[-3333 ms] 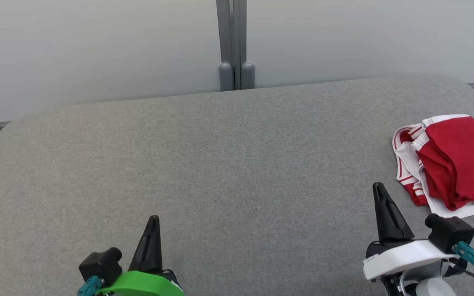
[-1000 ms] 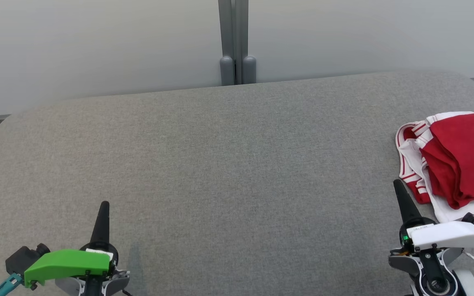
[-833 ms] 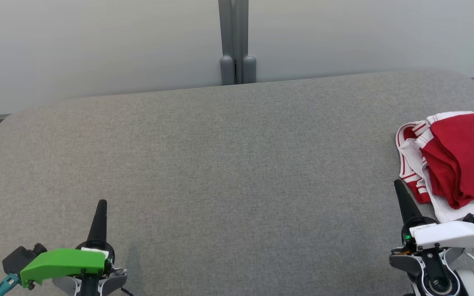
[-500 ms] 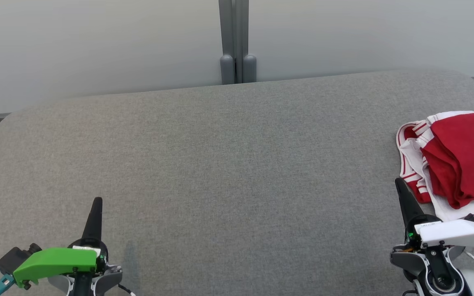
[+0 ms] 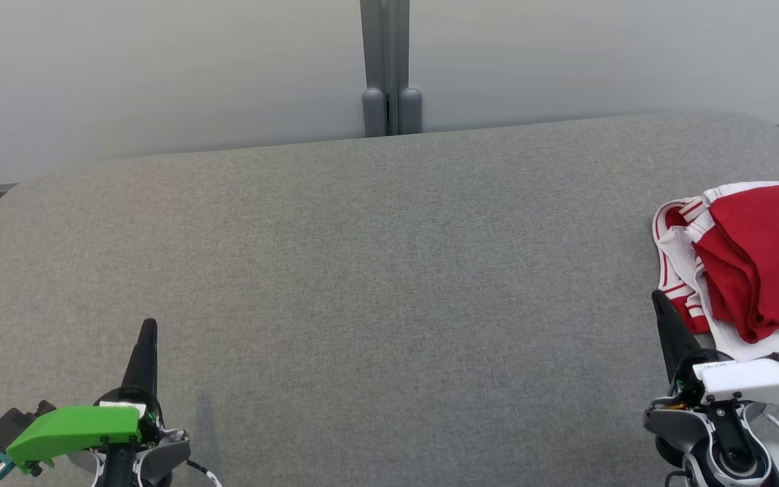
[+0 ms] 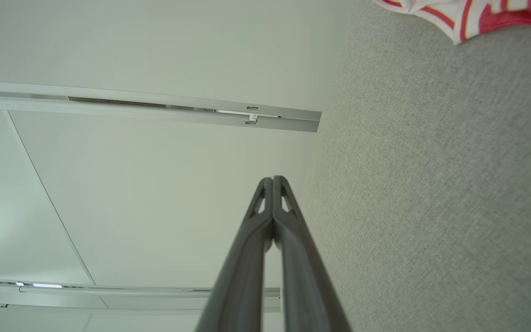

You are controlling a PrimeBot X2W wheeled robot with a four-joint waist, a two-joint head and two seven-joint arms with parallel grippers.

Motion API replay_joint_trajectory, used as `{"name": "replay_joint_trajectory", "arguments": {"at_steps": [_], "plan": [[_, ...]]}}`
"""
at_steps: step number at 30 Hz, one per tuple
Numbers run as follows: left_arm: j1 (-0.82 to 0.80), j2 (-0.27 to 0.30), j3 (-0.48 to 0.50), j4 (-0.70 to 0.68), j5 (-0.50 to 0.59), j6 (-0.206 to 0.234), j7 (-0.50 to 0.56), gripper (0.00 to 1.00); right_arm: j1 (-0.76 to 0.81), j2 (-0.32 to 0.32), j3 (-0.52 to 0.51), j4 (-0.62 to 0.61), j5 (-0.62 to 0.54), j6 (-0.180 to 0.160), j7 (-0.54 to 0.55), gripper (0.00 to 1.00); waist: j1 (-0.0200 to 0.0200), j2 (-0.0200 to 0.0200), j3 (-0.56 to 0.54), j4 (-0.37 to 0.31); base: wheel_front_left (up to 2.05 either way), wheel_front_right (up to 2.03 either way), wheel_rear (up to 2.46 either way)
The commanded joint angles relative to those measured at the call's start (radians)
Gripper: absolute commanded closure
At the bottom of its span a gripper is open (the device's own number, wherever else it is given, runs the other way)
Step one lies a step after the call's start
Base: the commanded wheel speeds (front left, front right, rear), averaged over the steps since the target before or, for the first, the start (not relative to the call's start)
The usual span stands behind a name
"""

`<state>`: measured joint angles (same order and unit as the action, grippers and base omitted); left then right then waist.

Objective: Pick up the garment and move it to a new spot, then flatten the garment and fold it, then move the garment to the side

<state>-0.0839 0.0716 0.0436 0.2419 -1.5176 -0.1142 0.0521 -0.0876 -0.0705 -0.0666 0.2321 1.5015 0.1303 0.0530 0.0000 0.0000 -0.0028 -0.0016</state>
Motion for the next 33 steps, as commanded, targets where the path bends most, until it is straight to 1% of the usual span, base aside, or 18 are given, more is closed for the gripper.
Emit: {"name": "replay_joint_trajectory", "arguments": {"at_steps": [1, 19, 33], "plan": [[-0.02, 0.002, 0.01, -0.001, -0.021, -0.007, 0.008, 1.0, -0.016, -0.001, -0.004, 0.001, 0.021, 0.001, 0.008, 1.0, 0.0, 0.0, 0.0, 0.0, 0.0, 0.0, 0.0], [-0.031, -0.002, 0.047, 0.002, -0.119, -0.02, 0.043, 1.0, -0.024, 0.002, -0.024, 0.013, 0.135, 0.001, 0.045, 1.0, 0.0, 0.0, 0.006, 0.002, 0.0, 0.0, 0.0], [-0.027, -0.005, 0.051, 0.003, -0.115, -0.021, 0.047, 1.0, -0.022, 0.005, -0.029, 0.013, 0.127, 0.001, 0.048, 1.0, 0.0, 0.0, 0.006, 0.002, 0.0, 0.0, 0.0]]}}
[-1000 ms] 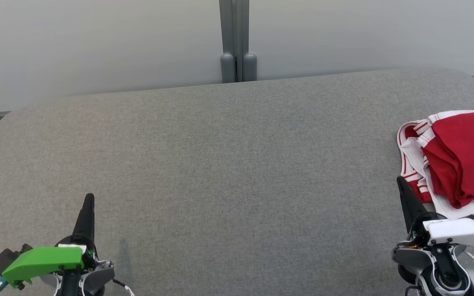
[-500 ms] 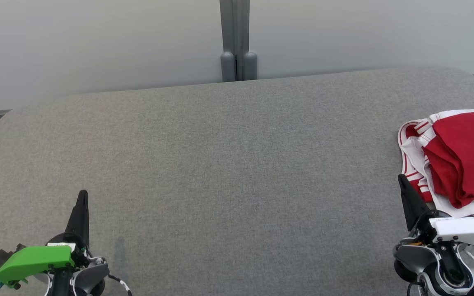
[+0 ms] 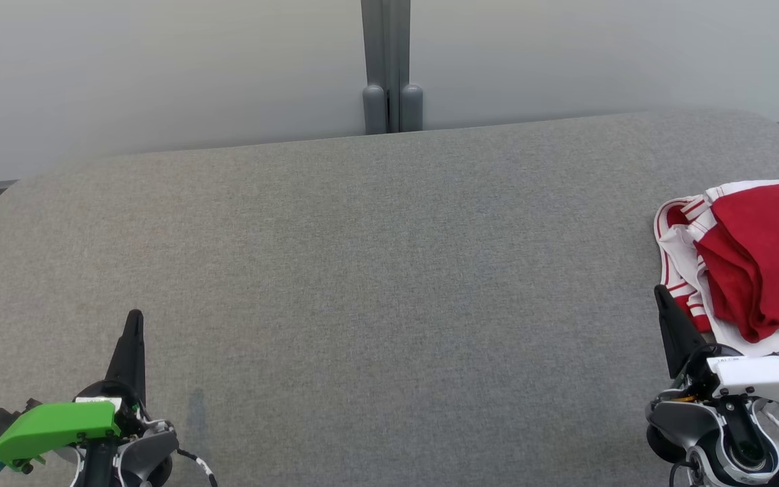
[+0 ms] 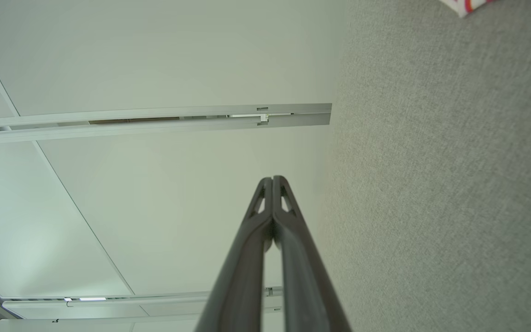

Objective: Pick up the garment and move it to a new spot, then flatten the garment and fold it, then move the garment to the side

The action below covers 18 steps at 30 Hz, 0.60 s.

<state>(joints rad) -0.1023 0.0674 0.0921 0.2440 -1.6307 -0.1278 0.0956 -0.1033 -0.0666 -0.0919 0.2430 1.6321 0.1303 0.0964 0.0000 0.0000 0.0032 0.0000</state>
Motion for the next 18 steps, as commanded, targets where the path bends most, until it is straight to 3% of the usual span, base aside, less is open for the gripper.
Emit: {"name": "replay_joint_trajectory", "arguments": {"at_steps": [1, 18], "plan": [[-0.008, -0.001, 0.003, 0.001, -0.001, -0.007, 0.004, 1.0, -0.006, 0.002, -0.004, 0.002, -0.004, 0.001, 0.005, 1.0, 0.0, 0.0, 0.0, 0.0, 0.0, 0.0, 0.0], [-0.009, -0.003, 0.008, 0.001, 0.004, -0.007, 0.007, 1.0, -0.007, 0.004, -0.008, 0.002, -0.007, 0.001, 0.008, 1.0, 0.0, 0.0, 0.0, 0.0, 0.0, 0.0, 0.0]]}}
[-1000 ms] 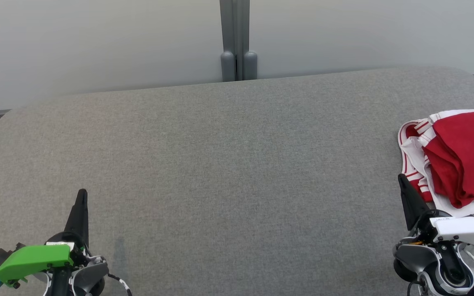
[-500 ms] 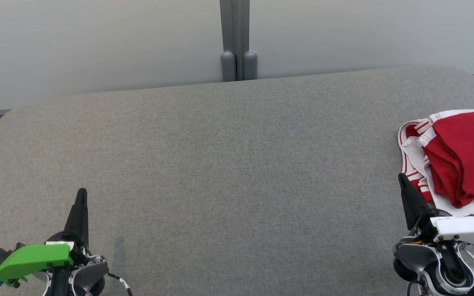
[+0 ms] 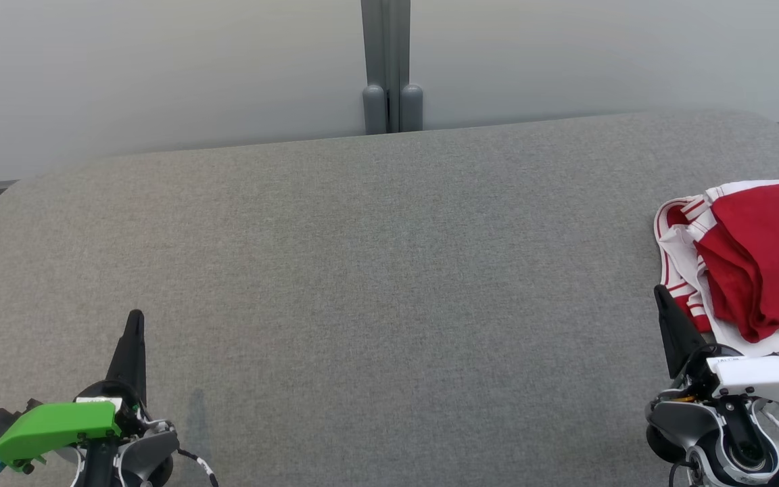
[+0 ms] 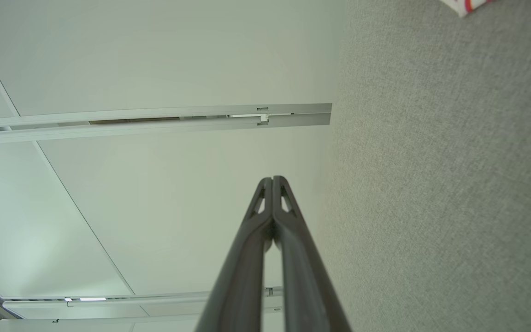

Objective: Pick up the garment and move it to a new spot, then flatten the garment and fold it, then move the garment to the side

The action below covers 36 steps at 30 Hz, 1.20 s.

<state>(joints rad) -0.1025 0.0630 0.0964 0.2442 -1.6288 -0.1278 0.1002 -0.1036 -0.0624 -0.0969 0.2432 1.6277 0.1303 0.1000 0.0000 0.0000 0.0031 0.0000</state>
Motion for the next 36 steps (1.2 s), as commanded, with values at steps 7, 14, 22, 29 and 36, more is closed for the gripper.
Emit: {"name": "replay_joint_trajectory", "arguments": {"at_steps": [7, 14, 22, 29, 36], "plan": [[-0.009, 0.0, 0.006, 0.001, 0.004, -0.007, 0.004, 1.0, -0.007, 0.001, -0.004, 0.002, -0.004, 0.001, 0.003, 1.0, 0.0, 0.0, 0.0, 0.0, 0.0, 0.0, 0.0], [-0.009, -0.001, 0.007, 0.001, 0.006, -0.007, 0.004, 1.0, -0.007, 0.002, -0.005, 0.002, -0.005, 0.001, 0.005, 1.0, 0.0, 0.0, 0.0, 0.0, 0.0, 0.0, 0.0], [-0.009, -0.002, 0.009, 0.001, 0.007, -0.007, 0.006, 1.0, -0.007, 0.003, -0.007, 0.002, -0.007, 0.001, 0.007, 1.0, 0.0, 0.0, 0.0, 0.0, 0.0, 0.0, 0.0], [-0.01, -0.003, 0.01, 0.001, 0.009, -0.007, 0.007, 1.0, -0.007, 0.004, -0.008, 0.003, -0.008, 0.001, 0.009, 1.0, 0.0, 0.0, 0.0, 0.0, 0.0, 0.0, 0.0], [-0.01, -0.003, 0.012, 0.001, 0.011, -0.007, 0.008, 1.0, -0.007, 0.004, -0.009, 0.003, -0.01, 0.001, 0.01, 1.0, 0.0, 0.0, 0.0, 0.0, 0.0, 0.0, 0.0]]}}
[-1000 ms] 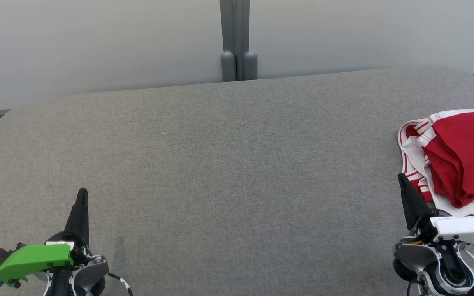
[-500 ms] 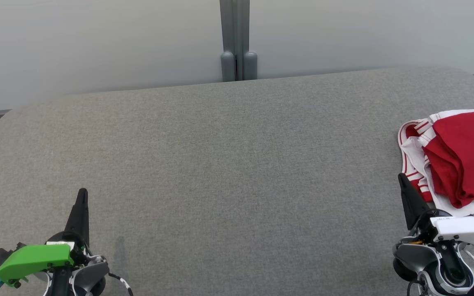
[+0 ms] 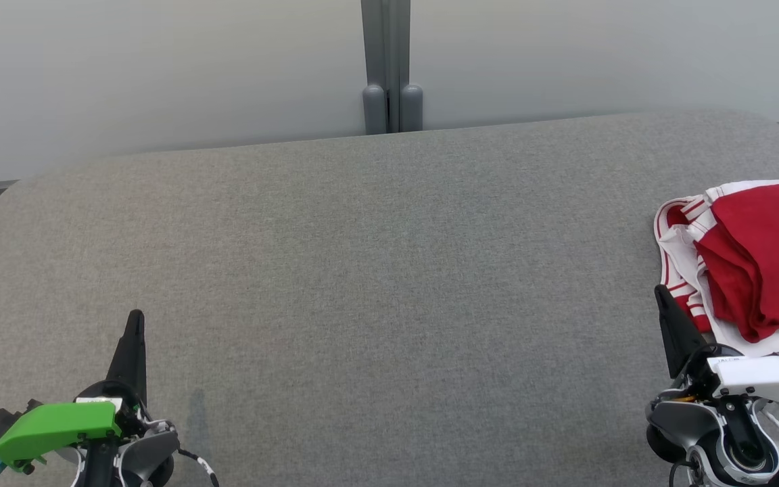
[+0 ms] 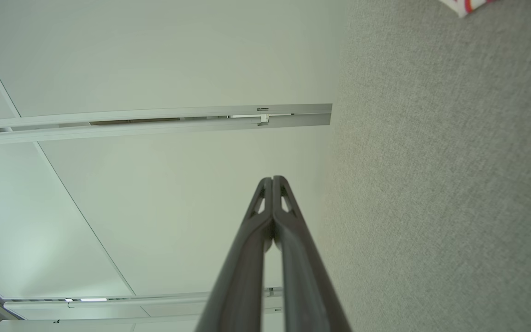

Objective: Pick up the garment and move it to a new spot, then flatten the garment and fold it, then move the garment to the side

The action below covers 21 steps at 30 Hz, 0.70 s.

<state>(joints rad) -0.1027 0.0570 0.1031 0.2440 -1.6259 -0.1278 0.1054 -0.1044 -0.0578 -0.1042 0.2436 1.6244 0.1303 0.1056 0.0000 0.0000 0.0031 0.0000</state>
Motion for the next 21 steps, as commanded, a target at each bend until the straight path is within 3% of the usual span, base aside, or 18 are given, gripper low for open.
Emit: {"name": "replay_joint_trajectory", "arguments": {"at_steps": [1, 21], "plan": [[-0.01, 0.003, 0.005, 0.001, 0.008, -0.007, 0.003, 1.0, -0.006, 0.0, -0.002, 0.002, -0.007, 0.001, 0.004, 1.0, 0.0, 0.0, 0.0, 0.0, 0.0, 0.0, 0.0], [-0.01, 0.0, 0.008, 0.001, 0.01, -0.007, 0.005, 1.0, -0.007, 0.002, -0.005, 0.002, -0.008, 0.001, 0.007, 1.0, 0.0, 0.0, 0.0, 0.0, 0.0, 0.0, 0.0]]}}
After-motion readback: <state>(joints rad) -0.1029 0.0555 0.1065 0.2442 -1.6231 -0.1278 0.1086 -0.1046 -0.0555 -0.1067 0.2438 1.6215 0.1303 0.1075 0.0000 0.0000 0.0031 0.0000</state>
